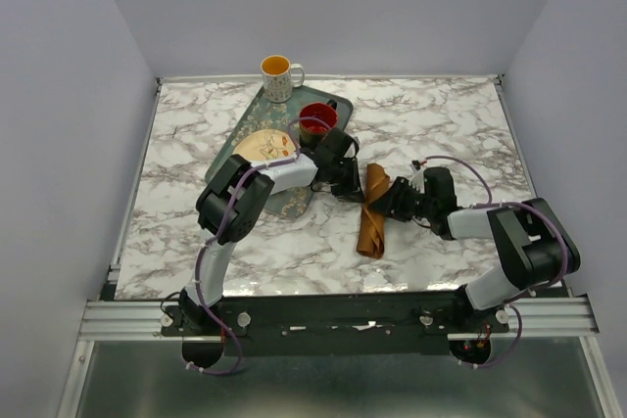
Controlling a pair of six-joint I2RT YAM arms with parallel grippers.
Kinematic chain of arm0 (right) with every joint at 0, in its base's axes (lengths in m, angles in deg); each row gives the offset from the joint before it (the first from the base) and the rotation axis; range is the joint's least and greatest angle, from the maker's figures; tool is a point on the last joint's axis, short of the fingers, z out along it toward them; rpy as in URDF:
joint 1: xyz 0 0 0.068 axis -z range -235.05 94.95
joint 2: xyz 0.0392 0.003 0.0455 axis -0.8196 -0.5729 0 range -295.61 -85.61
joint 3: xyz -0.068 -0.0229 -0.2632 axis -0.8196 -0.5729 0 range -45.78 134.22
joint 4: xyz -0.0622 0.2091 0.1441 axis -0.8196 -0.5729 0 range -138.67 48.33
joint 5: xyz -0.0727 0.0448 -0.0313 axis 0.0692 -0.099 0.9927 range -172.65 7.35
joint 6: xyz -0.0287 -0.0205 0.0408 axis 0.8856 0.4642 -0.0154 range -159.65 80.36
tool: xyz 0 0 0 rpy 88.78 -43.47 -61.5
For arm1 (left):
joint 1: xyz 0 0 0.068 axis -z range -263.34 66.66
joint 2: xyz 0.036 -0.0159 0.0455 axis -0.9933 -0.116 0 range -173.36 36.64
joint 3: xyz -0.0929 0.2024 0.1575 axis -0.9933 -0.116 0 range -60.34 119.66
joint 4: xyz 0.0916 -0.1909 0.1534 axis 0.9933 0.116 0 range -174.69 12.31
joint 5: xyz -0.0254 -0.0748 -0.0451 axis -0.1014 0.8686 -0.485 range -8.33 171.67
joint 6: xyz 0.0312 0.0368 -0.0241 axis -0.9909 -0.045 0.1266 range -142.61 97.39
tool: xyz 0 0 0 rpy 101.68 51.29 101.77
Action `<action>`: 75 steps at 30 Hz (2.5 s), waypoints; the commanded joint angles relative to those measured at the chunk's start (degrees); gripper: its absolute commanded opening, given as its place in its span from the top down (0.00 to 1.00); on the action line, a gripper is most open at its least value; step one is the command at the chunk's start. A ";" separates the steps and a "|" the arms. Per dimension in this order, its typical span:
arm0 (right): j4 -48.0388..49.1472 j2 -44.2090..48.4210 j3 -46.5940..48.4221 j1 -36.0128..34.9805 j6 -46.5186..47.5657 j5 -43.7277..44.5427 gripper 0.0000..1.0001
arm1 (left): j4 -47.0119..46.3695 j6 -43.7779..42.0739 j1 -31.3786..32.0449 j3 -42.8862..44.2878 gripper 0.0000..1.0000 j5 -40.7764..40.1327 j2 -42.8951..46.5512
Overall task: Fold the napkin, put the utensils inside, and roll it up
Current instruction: Roll the napkin with the utensil
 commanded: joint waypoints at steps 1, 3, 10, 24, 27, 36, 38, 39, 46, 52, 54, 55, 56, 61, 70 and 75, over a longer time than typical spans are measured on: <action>-0.83 -2.50 0.22 0.79 2.43 -4.07 0.49 | -0.05 0.69 0.60 1.23 0.86 0.18 -1.55; -3.18 -2.32 0.75 0.79 2.61 -3.72 0.43 | -0.05 0.43 0.60 0.88 0.86 -0.35 -1.64; -15.67 2.41 3.65 0.70 5.59 0.14 0.30 | 0.03 -0.80 0.60 -1.14 0.86 -1.93 -1.73; -32.11 15.25 3.13 -5.54 3.31 5.77 0.25 | 2.41 -4.49 -0.10 -1.93 0.86 -5.36 -0.67; -33.69 17.27 3.56 -6.16 2.79 7.09 0.25 | 2.49 -4.93 -0.10 -2.63 0.79 -6.59 1.52; -36.51 18.50 5.06 -6.33 2.70 6.39 0.27 | 3.90 -4.94 -0.46 -2.02 0.64 -6.77 8.03; -36.78 19.12 5.41 -6.51 2.69 6.48 0.27 | 3.38 -4.15 -0.45 -2.19 0.64 -4.66 8.20; -36.78 19.64 5.50 -6.51 2.70 6.30 0.27 | 3.03 -3.88 -0.37 -2.37 0.64 -4.22 8.29; -35.64 17.37 8.31 -8.09 1.99 3.93 0.28 | 1.62 -3.26 -0.54 -4.30 0.65 -3.78 8.99; -35.81 17.45 10.50 -9.06 1.37 2.70 0.30 | 1.35 -3.27 -0.72 -5.45 0.65 -4.22 10.93; -43.32 19.46 12.26 -8.97 2.69 10.31 0.28 | 1.70 -3.70 -0.81 -5.62 0.65 -3.87 11.19; -43.80 20.43 12.70 -8.97 3.83 11.91 0.27 | 2.14 -3.79 -0.81 -5.71 0.65 -3.87 11.37; -44.16 20.96 13.40 -8.80 5.67 12.97 0.24 | 1.88 -3.97 -0.72 -6.32 0.66 -3.87 11.54; -47.68 17.98 16.04 -5.99 6.83 13.86 0.21 | 0.39 -3.00 -0.54 -5.71 0.67 0.42 10.76; -43.20 9.37 18.94 -5.89 7.88 9.38 0.22 | -0.40 -2.12 -0.28 -5.27 0.67 0.44 9.44; -41.61 7.60 19.91 -7.91 6.65 7.97 0.24 | -0.76 -1.95 -0.28 -6.24 0.67 0.18 9.35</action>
